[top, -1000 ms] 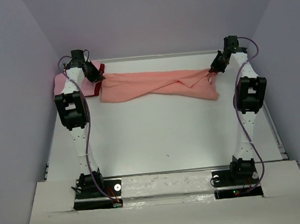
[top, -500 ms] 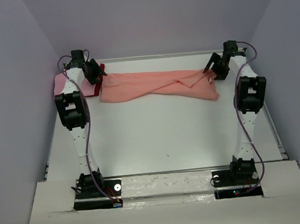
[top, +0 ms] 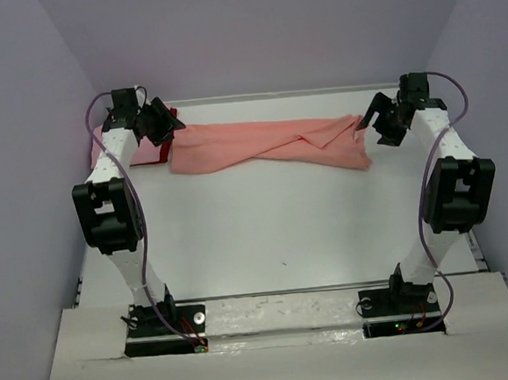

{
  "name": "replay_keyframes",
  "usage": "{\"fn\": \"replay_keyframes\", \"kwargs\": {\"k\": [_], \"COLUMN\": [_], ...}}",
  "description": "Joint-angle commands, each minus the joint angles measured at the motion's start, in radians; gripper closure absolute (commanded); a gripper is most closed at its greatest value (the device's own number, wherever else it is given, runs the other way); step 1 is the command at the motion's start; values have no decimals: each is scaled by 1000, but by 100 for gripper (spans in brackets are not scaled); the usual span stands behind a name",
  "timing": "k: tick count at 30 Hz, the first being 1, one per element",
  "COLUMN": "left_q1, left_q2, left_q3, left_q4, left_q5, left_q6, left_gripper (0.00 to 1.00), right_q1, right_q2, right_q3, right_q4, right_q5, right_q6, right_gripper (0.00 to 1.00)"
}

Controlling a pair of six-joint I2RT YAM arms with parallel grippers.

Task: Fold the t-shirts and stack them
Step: Fold the other side of the tshirt into a rectangle

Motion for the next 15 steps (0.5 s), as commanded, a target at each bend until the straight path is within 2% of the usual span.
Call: {"fn": "replay_keyframes", "kwargs": {"k": [1, 6, 11, 15], "left_q1": [-27, -30, -32, -38], "left_q2": [-98, -75, -15, 17], "left_q3": [-83, -131, -117, -70], "left_q4": [46, 49, 60, 60], "left_q5": [74, 125, 176, 177], "left_q6": [26, 46, 47, 52], "left_gripper": [37, 37, 38, 38], "right_q1": [-40, -73, -125, -126], "right_q2": [-79, -110, -107, -82], "right_q3": [-119, -228, -323, -335], "right_q4": [45, 98, 201, 244], "right_q5": [-17, -89, -224, -235], "right_q6": [4, 45, 143, 163], "right_gripper": [15, 14, 14, 15]}}
